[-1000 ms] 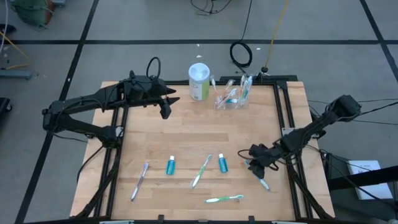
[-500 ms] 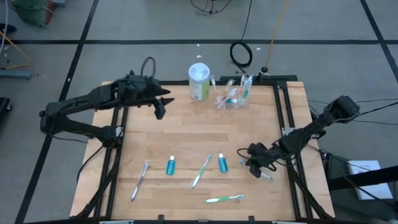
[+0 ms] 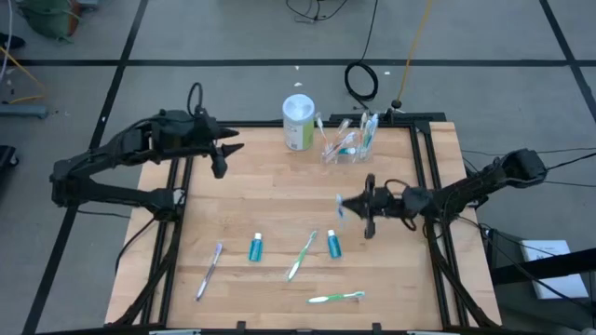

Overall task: Pick & Place toothbrushing station
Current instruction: Put the blue toothbrush into the transparent organizer

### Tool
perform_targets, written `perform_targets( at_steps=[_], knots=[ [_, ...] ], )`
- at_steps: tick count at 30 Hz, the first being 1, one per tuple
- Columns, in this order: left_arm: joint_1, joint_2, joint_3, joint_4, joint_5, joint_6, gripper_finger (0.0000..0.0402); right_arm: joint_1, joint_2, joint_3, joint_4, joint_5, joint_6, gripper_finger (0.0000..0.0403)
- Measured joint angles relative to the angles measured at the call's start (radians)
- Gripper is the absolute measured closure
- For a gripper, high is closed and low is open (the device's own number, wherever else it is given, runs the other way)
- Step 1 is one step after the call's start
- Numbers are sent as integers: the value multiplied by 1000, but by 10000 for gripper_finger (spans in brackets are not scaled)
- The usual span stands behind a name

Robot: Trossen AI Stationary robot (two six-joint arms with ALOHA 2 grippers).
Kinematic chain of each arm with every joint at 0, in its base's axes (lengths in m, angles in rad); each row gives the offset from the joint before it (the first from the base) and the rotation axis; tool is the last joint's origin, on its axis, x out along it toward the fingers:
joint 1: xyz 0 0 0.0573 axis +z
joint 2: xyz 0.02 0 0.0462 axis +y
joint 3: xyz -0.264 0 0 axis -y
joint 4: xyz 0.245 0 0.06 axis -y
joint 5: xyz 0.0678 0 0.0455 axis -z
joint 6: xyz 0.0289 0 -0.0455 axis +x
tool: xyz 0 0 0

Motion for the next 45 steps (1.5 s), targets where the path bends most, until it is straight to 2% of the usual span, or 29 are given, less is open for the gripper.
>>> perform_targets(
  at_steps=[3, 5, 8, 11, 16, 18, 21, 25, 31, 38, 45],
  knots=[
    [-19, 22, -51, 57, 20, 28, 224, -65, 0, 0, 97, -5, -153, 403],
    [-31, 35, -120, 151, 67, 29, 224, -112, 0, 0, 126, -3, -205, 403],
    [-50, 56, -255, 417, 150, 38, 224, -162, 0, 0, 133, -4, -208, 403],
    [-66, 117, -397, 712, 219, 45, 224, -185, 0, 0, 124, -50, -173, 403],
    [-99, 323, -542, 1169, 267, -17, 224, -189, -1, 0, 115, -82, -142, 403],
    [-110, 422, -546, 1307, 266, -22, 224, -189, -1, 1, 116, -81, -151, 403],
    [-125, 555, -505, 1431, 282, 13, 224, -190, -1, 1, 117, -80, -163, 403],
    [-144, 688, -390, 1475, 344, 13, 224, -198, -1, 1, 117, -80, -163, 403],
    [-162, 820, -204, 1407, 370, -1, 224, -220, -1, 1, 107, -80, -163, 403],
    [-162, 883, -75, 1285, 367, -26, 224, -221, -2, 2, 104, -80, -162, 403],
    [-156, 888, -51, 1228, 358, -70, 224, -221, -1, 2, 96, -76, -162, 403]
  ],
)
